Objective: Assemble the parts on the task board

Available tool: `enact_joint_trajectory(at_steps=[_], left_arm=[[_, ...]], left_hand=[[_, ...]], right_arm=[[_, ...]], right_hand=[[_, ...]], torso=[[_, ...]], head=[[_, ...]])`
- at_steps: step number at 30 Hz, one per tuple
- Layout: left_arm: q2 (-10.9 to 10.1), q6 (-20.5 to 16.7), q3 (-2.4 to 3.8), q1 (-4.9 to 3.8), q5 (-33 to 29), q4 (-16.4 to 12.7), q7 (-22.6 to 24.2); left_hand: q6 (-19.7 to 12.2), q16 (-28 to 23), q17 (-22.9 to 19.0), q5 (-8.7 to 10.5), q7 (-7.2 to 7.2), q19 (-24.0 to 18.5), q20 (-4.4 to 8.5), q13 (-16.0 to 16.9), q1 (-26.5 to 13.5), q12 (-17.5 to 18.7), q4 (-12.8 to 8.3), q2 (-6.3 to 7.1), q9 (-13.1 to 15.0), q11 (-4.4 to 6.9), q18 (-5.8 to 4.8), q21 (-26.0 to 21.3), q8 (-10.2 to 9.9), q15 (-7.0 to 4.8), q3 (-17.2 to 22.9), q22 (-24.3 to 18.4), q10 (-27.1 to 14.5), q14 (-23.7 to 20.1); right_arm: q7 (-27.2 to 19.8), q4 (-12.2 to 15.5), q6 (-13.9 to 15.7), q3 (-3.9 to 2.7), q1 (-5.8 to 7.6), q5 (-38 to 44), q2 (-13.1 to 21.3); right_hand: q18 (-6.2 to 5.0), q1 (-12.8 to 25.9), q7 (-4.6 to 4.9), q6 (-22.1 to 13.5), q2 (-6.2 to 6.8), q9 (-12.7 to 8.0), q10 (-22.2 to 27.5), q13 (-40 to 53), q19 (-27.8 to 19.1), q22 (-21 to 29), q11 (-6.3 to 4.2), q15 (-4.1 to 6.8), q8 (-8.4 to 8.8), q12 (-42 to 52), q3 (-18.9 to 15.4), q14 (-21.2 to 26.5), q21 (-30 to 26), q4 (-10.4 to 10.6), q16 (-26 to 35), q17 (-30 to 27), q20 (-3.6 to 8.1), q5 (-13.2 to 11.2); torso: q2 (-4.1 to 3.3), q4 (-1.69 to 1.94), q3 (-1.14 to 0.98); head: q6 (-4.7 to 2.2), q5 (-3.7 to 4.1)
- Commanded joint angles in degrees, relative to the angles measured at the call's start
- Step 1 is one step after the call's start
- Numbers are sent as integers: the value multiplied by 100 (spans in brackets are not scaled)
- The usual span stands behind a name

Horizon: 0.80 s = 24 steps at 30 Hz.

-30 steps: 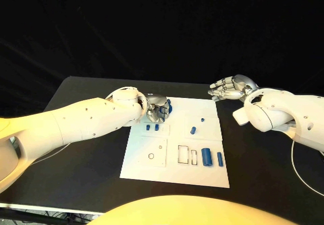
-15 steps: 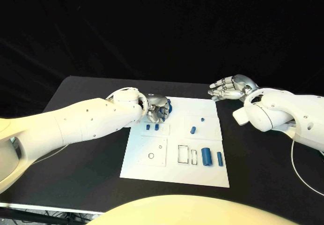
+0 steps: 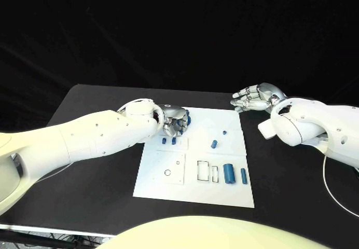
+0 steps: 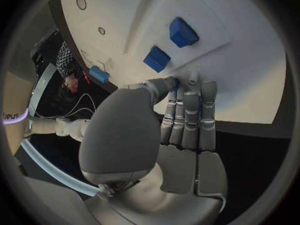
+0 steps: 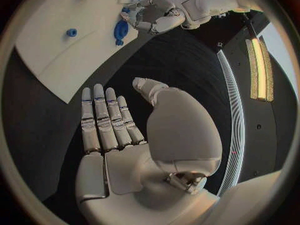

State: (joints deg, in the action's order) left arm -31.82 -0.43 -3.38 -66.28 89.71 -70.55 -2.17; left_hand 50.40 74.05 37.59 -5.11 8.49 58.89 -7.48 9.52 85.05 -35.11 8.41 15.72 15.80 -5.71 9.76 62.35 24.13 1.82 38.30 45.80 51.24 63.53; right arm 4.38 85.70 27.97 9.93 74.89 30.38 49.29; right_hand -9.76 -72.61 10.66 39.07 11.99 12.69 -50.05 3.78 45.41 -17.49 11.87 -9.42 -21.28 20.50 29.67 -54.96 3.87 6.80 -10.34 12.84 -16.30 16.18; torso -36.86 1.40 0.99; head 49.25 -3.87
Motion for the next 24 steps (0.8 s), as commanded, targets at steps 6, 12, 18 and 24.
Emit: enact_joint_trajectory(at_steps=[6,12,18,24], left_arm=[[-18,-37,-58,105,153,2,60],[-57,-268,-57,128,138,-27,154],[-114,-440,-55,141,124,-69,198],[-193,-508,-34,144,78,-141,193]], left_hand=[[348,359,679,10,-61,281,91,20,-67,-61,-160,-76,77,130,-62,286,45,-111,165,350,347,531],[476,470,927,8,-79,431,137,-12,-116,58,-236,-82,120,172,-103,447,15,-159,287,559,529,727],[517,525,1066,8,-80,517,145,-23,-158,119,-267,-71,137,176,-127,531,-14,-165,321,677,606,825],[520,530,1070,9,-80,519,147,-27,-173,139,-270,-65,140,174,-127,535,-25,-165,327,680,616,835]], right_arm=[[-82,13,-83,-1,-3,16,2],[-85,15,-82,-1,-3,16,0],[-88,16,-82,-1,-4,16,2],[-93,16,-79,-1,-4,16,3]], right_hand=[[-59,22,512,-4,-45,-16,-10,-9,-40,32,16,-21,-20,4,17,-46,-17,-40,47,-25,6,-13],[-59,28,512,-3,-50,-17,-11,-8,-40,36,16,-21,-21,5,19,-48,-17,-37,48,-27,6,-13],[-59,36,512,-2,-58,-18,-12,-8,-40,40,16,-21,-22,5,20,-50,-16,-33,49,-30,6,-13],[-59,36,512,-2,-58,-18,-12,-8,-40,40,16,-21,-22,5,20,-50,-16,-33,49,-30,6,-13]], torso=[[-2,-5,-2],[-2,-7,1],[-2,-4,3],[1,-1,1]], head=[[-20,-7],[-43,-9],[-47,-5],[-57,-4]])
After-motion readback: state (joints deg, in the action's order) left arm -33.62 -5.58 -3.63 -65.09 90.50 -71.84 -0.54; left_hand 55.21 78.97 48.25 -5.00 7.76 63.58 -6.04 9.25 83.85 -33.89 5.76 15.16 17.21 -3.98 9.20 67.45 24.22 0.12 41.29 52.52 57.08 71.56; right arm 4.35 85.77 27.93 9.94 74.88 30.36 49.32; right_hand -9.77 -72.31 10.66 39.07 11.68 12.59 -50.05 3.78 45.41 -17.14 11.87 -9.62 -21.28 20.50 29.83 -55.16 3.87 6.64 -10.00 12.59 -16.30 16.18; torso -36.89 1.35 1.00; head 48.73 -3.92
